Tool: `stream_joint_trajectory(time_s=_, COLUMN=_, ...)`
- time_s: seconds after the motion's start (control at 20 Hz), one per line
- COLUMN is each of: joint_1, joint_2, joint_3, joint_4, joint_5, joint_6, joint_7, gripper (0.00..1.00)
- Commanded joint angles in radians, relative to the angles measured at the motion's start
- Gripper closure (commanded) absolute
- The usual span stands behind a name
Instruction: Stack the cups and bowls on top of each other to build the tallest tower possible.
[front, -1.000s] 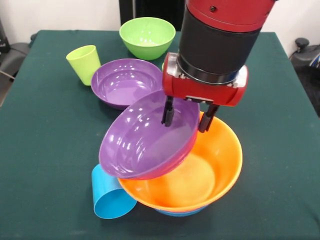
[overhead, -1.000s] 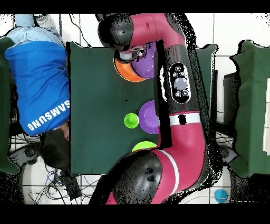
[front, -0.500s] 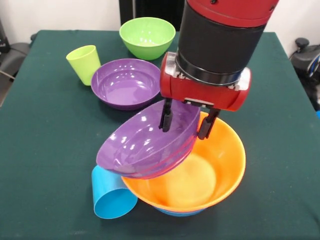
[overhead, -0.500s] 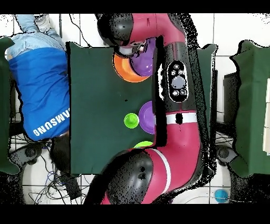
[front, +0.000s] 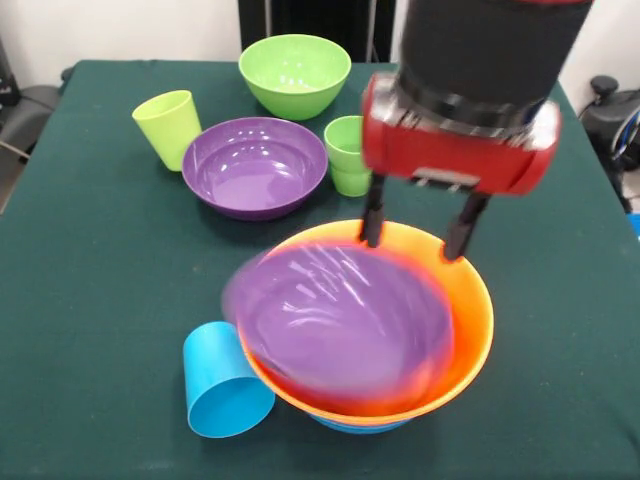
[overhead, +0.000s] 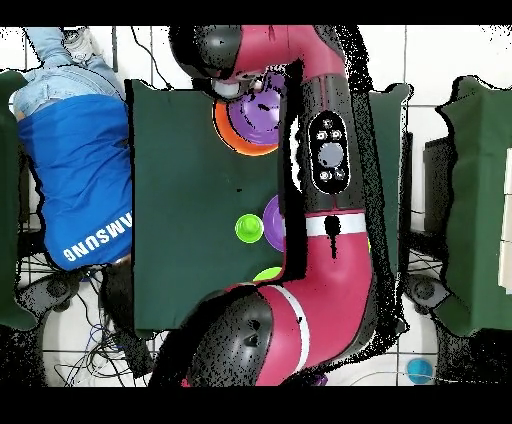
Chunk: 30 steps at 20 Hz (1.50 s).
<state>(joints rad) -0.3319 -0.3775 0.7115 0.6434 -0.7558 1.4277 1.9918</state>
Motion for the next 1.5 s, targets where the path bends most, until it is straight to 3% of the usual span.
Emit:
stream_joint_trajectory(time_s=0.05, joint_1=0.045, joint_2=-0.162, joint_3=-0.023, joint_4=0.067, joint_5=0.198, joint_6=0.141, joint_7=0.307, gripper=0.00)
stream_joint_trajectory(time_s=0.45, joint_1=0.050, joint_2=-0.186, joint_3=-0.021, joint_4=-0.023, joint_5=0.348, joint_6=0.255, joint_7=0.228, gripper=0.00)
stream_joint_trajectory(time_s=0.65, joint_1=0.056, joint_2=-0.161, joint_3=-0.034, joint_4=-0.091, joint_5=0.342, joint_6=0.311, joint_7=0.196, gripper=0.00)
stream_joint_trajectory(time_s=0.85, joint_1=0.046, joint_2=-0.138, joint_3=-0.043, joint_4=-0.107, joint_5=0.323, joint_6=0.303, joint_7=0.118, gripper=0.00)
stream_joint_trajectory(time_s=1.15, joint_1=0.007, joint_2=-0.104, joint_3=-0.113, joint_4=0.017, joint_5=0.341, joint_6=0.176, joint_7=0.164, gripper=0.00)
stream_joint_trajectory(time_s=1.3, joint_1=-0.008, joint_2=-0.086, joint_3=-0.144, joint_4=0.058, joint_5=0.352, joint_6=0.161, joint_7=0.210, gripper=0.00)
stream_joint_trajectory(time_s=1.5, joint_1=-0.031, joint_2=-0.076, joint_3=-0.175, joint_4=0.129, joint_5=0.348, joint_6=0.081, joint_7=0.153, gripper=0.00)
